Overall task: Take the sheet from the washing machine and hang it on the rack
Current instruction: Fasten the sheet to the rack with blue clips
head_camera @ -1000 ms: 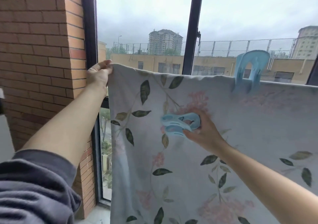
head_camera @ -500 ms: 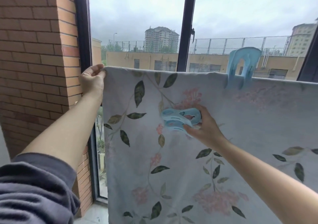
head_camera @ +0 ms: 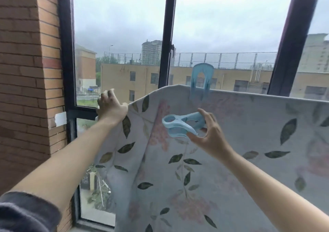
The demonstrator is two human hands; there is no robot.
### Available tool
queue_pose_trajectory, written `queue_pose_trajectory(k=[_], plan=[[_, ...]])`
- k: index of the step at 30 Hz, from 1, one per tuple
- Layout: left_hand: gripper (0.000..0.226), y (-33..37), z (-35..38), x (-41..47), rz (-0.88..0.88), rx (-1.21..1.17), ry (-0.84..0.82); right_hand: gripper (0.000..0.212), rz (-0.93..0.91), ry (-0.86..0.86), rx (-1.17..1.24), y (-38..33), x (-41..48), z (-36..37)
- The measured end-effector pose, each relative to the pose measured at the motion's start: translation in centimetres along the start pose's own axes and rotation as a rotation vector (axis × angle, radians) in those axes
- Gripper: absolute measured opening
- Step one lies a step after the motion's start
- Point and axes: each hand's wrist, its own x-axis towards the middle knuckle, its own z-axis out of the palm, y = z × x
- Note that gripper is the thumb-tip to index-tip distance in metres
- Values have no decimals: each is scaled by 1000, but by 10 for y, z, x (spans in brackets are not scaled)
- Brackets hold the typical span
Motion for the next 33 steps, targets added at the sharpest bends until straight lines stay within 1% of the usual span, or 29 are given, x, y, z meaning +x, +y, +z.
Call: queue_pose_trajectory(k=[4, 6, 8, 10, 12, 14, 17, 21, 24, 27, 30, 33], plan=[[43, 79, 28, -54, 283, -177, 82, 85, 11, 40, -53, 27, -22, -73], [39, 122, 47, -83, 387, -209, 98, 85, 22, 56, -101, 41, -36, -113], [37, 146, 63, -102, 485, -200, 101, 85, 35, 67, -131, 49, -41, -136], [39, 189, 90, -133, 594, -178, 47, 86, 41, 80, -163, 64, -53, -183], [46, 223, 114, -153, 679, -93, -47, 87, 53, 99, -182, 79, -60, -220], [54, 248, 132, -163, 701, 36, -120, 88, 54, 94, -204, 87, -62, -247], [64, 295, 156, -176, 673, 203, -181, 87, 63, 111, -246, 105, -69, -298], [67, 347, 185, -186, 649, 342, -227, 87, 48, 124, -327, 127, -71, -353], [51, 395, 211, -203, 753, 357, -186, 88, 51, 130, -404, 147, -77, -392], [35, 443, 236, -221, 892, 262, -119, 85, 69, 151, -448, 171, -83, -432], [33, 489, 263, -236, 970, 197, -148, 84, 86, 144, -511, 196, -89, -478], [42, 541, 291, -256, 1068, 216, -169, 84, 129, 154, -561, 220, -95, -523]])
